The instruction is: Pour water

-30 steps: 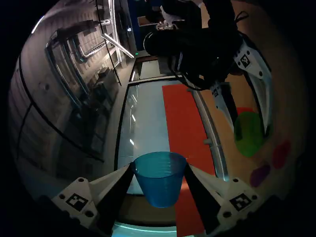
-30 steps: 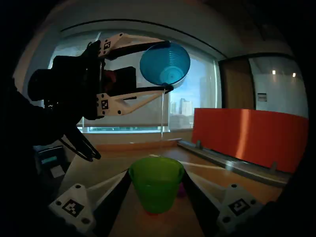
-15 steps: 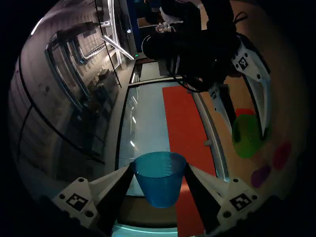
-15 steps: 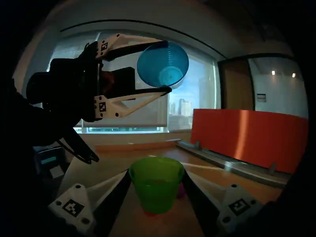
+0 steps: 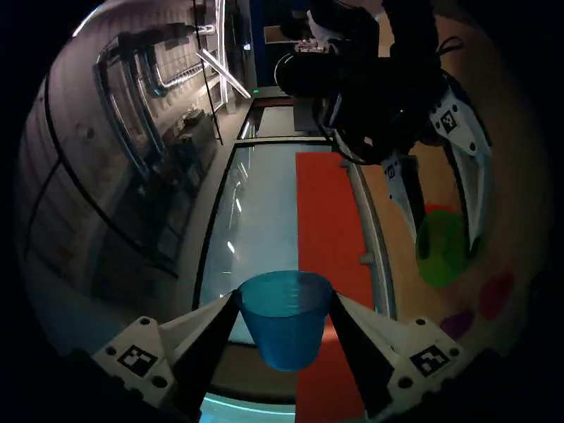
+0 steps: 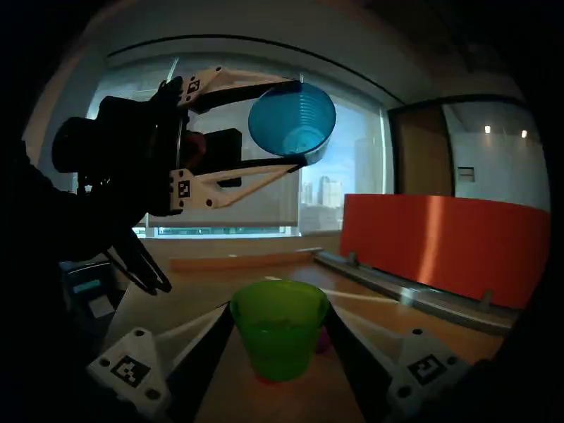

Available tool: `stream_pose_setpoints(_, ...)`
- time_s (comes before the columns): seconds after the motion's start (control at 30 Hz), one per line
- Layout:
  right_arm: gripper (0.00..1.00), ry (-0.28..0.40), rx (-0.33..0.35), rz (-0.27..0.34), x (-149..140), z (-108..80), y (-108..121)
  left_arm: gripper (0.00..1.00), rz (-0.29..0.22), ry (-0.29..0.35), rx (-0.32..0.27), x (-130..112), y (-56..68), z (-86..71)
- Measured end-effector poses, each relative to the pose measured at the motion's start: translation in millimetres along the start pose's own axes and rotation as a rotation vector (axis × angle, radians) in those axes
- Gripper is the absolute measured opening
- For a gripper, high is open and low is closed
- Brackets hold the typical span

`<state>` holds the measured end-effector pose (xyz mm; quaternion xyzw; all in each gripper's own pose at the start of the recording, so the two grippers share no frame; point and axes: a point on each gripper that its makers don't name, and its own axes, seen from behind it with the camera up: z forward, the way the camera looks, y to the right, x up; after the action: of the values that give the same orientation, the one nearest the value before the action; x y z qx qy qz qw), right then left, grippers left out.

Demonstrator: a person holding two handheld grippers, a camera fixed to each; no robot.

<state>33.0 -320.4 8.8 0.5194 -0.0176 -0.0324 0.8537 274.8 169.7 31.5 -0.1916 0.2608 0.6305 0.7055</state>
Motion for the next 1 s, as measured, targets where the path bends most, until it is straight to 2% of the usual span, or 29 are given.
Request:
stream_pose_setpoints(0.3,0.91,0.003,-0.003,0.000,0,-1.3,2,0.89,-0.197,0.004,0.004,-6,3.5,2.2)
stream_pose_setpoints(0.53,0.91,0.005,-0.007,0.000,0,-2.7,3,0.89,-0.396,-0.003,0.002,-15,7.4,5.1)
stream_pose_setpoints(0.8,0.91,0.013,-0.012,0.002,3,-4.4,4,0.89,-0.580,-0.016,0.024,-27,7.0,3.5)
stream_pose_setpoints(1.0,0.91,0.018,-0.018,0.002,6,-6.9,6,0.89,-0.729,-0.006,0.018,-29,11.0,1.3)
